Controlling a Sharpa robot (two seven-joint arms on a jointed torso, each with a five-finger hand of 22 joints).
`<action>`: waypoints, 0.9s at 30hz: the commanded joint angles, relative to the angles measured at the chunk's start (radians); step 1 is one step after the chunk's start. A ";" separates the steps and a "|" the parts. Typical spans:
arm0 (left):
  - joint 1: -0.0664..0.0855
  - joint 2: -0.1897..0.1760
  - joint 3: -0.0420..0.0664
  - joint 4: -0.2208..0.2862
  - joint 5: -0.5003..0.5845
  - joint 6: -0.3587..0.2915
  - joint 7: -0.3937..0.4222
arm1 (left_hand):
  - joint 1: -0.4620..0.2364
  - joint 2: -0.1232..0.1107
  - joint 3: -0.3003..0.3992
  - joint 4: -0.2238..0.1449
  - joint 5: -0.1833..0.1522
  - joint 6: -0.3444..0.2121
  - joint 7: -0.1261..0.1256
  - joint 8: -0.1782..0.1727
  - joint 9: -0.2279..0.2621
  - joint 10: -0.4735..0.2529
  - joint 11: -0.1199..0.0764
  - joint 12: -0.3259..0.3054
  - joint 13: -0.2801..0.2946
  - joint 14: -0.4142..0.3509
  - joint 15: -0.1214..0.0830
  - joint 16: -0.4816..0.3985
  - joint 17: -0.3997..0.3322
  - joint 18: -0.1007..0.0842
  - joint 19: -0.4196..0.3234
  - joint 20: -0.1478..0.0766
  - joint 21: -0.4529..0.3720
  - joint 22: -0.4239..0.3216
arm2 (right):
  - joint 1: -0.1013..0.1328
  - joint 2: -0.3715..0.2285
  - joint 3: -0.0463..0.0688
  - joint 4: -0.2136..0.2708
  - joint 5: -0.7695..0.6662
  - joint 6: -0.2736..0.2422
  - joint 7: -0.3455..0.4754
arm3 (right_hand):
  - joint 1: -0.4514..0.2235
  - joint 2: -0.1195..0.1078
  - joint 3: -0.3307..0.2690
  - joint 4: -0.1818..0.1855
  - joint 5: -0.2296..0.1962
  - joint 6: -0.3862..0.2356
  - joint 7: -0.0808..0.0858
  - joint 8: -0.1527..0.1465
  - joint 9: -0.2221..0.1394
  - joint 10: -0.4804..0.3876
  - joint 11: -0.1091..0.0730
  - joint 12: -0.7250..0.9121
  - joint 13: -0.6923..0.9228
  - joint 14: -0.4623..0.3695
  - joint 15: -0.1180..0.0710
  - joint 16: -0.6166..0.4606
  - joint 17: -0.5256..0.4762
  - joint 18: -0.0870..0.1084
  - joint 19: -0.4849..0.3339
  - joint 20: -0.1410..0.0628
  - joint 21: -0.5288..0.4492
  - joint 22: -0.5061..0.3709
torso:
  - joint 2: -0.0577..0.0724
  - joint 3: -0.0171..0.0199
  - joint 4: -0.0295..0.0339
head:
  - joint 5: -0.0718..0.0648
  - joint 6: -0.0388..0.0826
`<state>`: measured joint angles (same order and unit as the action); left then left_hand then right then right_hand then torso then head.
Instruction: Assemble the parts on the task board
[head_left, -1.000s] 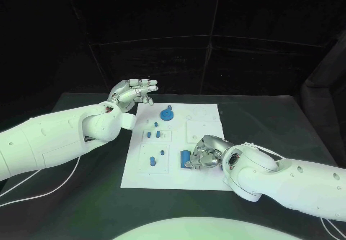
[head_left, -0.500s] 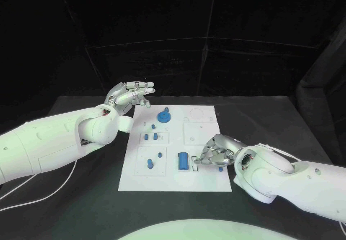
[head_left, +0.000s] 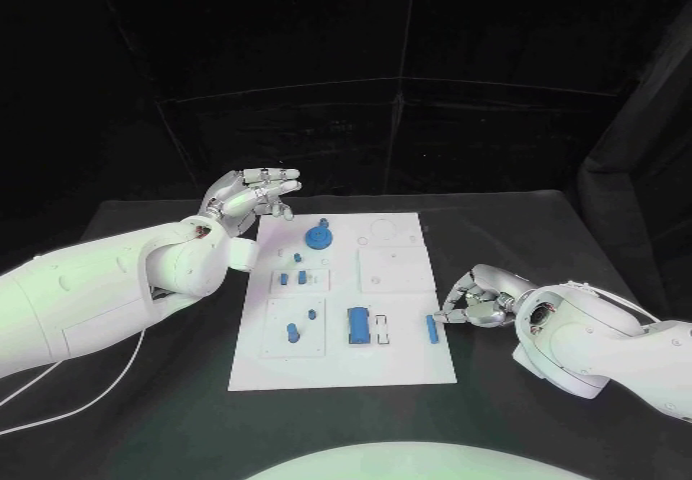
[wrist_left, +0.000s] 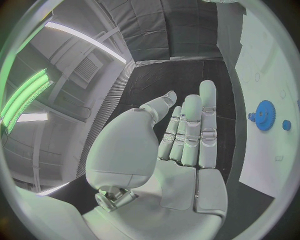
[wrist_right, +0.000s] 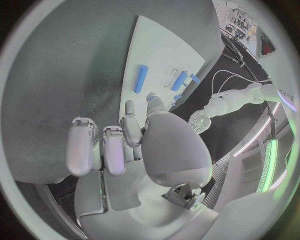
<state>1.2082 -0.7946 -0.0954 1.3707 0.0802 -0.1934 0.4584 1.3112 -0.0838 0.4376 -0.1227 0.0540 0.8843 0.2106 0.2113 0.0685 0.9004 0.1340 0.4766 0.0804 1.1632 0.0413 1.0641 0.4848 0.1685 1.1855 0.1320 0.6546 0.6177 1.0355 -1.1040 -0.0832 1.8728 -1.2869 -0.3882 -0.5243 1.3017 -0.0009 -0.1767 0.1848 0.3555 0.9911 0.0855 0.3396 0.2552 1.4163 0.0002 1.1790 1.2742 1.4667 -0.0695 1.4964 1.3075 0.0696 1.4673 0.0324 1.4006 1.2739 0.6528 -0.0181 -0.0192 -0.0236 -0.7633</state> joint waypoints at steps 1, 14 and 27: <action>0.001 0.001 0.001 0.002 0.001 0.017 0.004 | -0.001 0.007 -0.003 -0.001 0.004 -0.003 0.000 0.005 0.001 -0.005 0.000 0.006 -0.001 -0.010 -0.001 0.007 -0.001 0.014 -0.007 0.002 -0.001 -0.001 | 0.001 0.000 0.000 -0.002 -0.052 0.052 -0.001 | 0.001 0.003 -0.011 0.001 -0.010 0.018 -0.003 -0.001 0.001 0.005 0.002 -0.004 0.002 0.077 0.003 0.004 0.134 -0.009 0.001 0.007 0.007 0.002 | 0.001 0.0015 0.0007 | -0.006 -0.004; 0.001 -0.001 0.000 -0.001 0.001 0.020 0.002 | -0.001 0.007 -0.003 -0.001 0.004 -0.004 0.000 0.006 0.001 -0.005 0.000 0.008 -0.001 -0.010 -0.001 0.007 -0.001 0.014 -0.007 0.003 -0.001 -0.001 | -0.003 0.054 -0.001 -0.025 -0.127 0.101 -0.021 | -0.015 -0.005 -0.038 0.010 -0.040 0.034 -0.009 -0.003 0.008 0.007 -0.003 -0.009 0.002 0.076 -0.002 0.002 0.131 -0.008 -0.001 0.003 0.005 0.000 | 0.000 0.0012 0.0032 | -0.008 -0.008; 0.000 0.000 -0.001 -0.003 0.001 0.024 0.001 | -0.001 0.007 -0.003 -0.001 0.004 -0.004 0.000 0.006 0.001 -0.005 0.000 0.008 -0.001 -0.010 -0.001 0.007 -0.001 0.014 -0.007 0.003 -0.001 -0.001 | -0.010 0.094 -0.001 -0.048 -0.253 0.175 -0.067 | 0.038 -0.005 -0.040 -0.025 -0.048 0.043 -0.012 -0.006 0.019 0.006 -0.007 -0.017 0.001 0.077 -0.005 0.002 0.134 -0.008 -0.001 -0.001 0.006 0.003 | 0.000 -0.0007 0.0041 | -0.011 -0.012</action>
<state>1.2064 -0.7950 -0.0967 1.3674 0.0802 -0.1842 0.4568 1.3112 -0.0838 0.4377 -0.1227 0.0540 0.8844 0.2105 0.2112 0.0685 0.9005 0.1340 0.4808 0.0806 1.1596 0.0377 1.0681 0.4850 0.1686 1.1855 0.1320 0.6546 0.6177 1.0252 -1.0132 -0.0839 1.8272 -1.4559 -0.2689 -0.5584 1.3278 -0.0056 -0.2158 0.1643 0.3113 1.0272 0.0737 0.3396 0.2738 1.4204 -0.0038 1.1672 1.2776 1.4667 -0.0695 1.4964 1.3074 0.0697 1.4673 0.0323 1.4048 1.2754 0.6519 -0.0189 -0.0159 -0.0340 -0.7743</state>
